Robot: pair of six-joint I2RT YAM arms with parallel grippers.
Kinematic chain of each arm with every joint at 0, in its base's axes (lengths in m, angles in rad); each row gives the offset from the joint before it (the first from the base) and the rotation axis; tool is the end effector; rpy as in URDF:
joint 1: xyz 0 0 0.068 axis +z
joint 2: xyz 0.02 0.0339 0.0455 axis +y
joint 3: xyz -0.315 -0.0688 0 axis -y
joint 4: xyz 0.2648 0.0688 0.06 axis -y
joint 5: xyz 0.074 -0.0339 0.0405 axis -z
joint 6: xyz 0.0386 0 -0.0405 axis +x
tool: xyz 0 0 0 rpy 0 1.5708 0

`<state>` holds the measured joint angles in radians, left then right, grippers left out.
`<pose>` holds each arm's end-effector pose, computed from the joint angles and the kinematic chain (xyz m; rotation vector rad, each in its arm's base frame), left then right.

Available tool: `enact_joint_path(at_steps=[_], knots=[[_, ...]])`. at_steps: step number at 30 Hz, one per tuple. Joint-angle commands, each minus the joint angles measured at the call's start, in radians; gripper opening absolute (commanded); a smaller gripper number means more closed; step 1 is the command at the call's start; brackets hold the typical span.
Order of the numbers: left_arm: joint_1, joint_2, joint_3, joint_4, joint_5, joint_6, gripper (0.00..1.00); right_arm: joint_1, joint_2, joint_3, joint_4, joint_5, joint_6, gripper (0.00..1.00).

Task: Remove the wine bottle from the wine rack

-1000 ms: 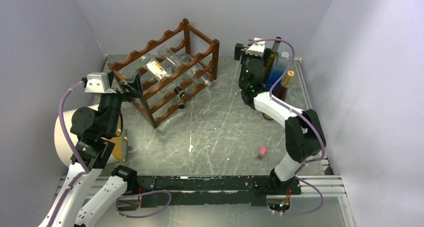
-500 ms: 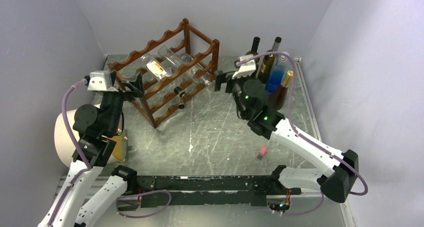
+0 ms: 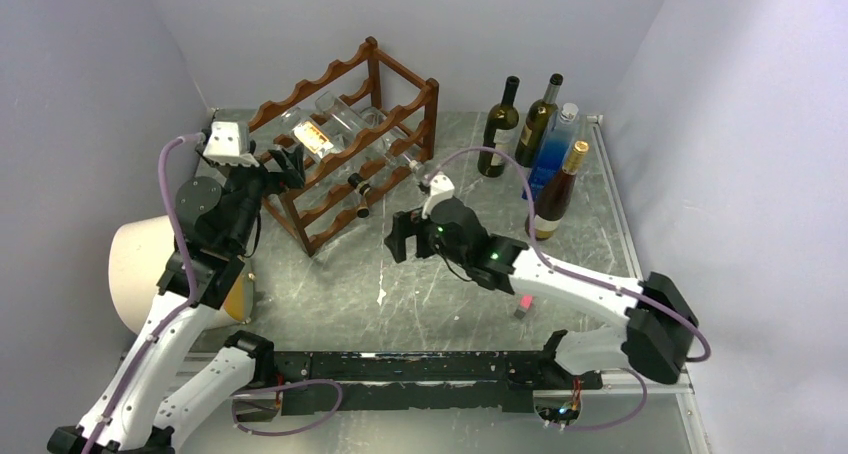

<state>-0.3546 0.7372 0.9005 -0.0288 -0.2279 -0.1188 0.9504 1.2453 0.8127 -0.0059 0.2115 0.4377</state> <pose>0.1427 -0.0435 0.4425 -0.0178 1.4435 -0.2249 0.1729 0.2280 0.3080 -0.3878 2.0273 0.6692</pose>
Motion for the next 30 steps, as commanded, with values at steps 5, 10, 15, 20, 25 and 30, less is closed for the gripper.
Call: enact_joint_path(at_steps=[5, 10, 15, 20, 25, 30], knots=[[0.011, 0.097, 0.105, -0.094, 0.012, -0.051, 0.93, 0.0, 0.217, 0.257, -0.026, -0.131, -0.068, 1.0], [0.011, 0.205, 0.262, -0.28, 0.062, -0.15, 0.93, 0.0, 0.201, 0.238, -0.054, -0.146, -0.063, 1.0], [0.011, 0.387, 0.461, -0.505, 0.117, -0.278, 0.93, -0.02, 0.14, 0.142, -0.029, -0.118, -0.102, 1.0], [0.024, 0.533, 0.614, -0.647, 0.137, -0.338, 0.93, -0.166, 0.144, 0.103, 0.08, -0.328, -0.064, 1.0], [0.082, 0.609, 0.693, -0.731, 0.226, -0.346, 0.93, -0.255, 0.215, 0.097, 0.286, -0.523, 0.022, 0.99], [0.098, 0.553, 0.644, -0.716, 0.273, -0.337, 0.93, -0.254, 0.379, 0.227, 0.355, -0.605, 0.054, 0.93]])
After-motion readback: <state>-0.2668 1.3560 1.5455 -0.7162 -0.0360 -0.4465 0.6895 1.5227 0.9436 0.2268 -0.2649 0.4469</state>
